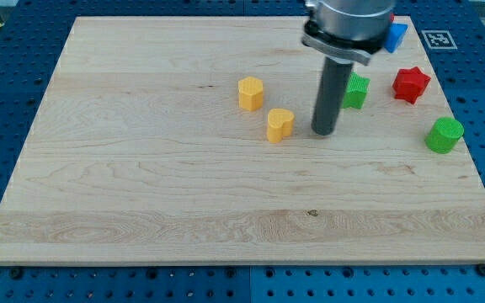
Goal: Slide the yellow heart to the bottom side of the yellow hexagon
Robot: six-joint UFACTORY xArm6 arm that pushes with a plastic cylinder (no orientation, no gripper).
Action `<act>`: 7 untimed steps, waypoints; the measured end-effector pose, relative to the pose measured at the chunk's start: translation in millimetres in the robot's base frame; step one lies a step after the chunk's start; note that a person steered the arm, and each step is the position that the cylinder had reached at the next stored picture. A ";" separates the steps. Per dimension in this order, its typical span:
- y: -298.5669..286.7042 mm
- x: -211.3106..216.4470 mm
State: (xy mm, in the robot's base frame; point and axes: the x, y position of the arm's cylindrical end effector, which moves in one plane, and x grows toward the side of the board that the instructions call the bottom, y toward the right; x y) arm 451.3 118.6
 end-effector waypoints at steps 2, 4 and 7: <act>-32.9 44.8; -84.2 4.6; -31.1 21.9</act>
State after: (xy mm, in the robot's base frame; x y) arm 473.2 87.4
